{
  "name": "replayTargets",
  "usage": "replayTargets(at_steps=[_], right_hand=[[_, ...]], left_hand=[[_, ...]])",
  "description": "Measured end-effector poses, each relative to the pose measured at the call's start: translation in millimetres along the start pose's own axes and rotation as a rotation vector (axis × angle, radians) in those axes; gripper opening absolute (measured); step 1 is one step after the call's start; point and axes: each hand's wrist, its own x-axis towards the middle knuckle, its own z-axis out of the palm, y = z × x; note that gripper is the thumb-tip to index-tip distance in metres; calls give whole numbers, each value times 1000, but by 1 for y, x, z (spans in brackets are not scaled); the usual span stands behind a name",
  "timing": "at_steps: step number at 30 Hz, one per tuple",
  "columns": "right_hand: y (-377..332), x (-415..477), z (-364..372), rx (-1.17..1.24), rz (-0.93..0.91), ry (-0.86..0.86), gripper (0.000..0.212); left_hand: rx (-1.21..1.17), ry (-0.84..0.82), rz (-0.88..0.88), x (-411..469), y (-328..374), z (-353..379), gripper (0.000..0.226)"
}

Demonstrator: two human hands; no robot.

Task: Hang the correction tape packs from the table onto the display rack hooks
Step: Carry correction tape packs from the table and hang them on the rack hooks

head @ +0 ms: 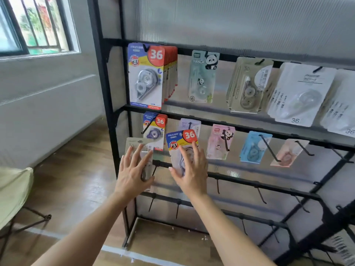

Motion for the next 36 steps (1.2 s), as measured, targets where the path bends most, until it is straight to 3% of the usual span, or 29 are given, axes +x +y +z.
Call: replayTargets(at_steps=[10, 19, 26, 32, 36], right_hand=[[-72, 0, 52, -66, 29, -111, 65], [-112, 11, 74, -160, 124, -172, 79], [-118, 17, 88, -151, 228, -188, 90], [-111, 29, 94, -190, 291, -402, 88], [-107, 46, 98, -221, 326, -427, 86]], left_hand=[[18, -8, -3, -7, -79, -32, 81], [-9, -42, 25, -5, -122, -39, 82], [-39, -39, 40, 1, -133, -41, 81], [-52, -42, 61, 8, -133, -36, 82], [-77, -65, 45, 14, -134, -29, 82]])
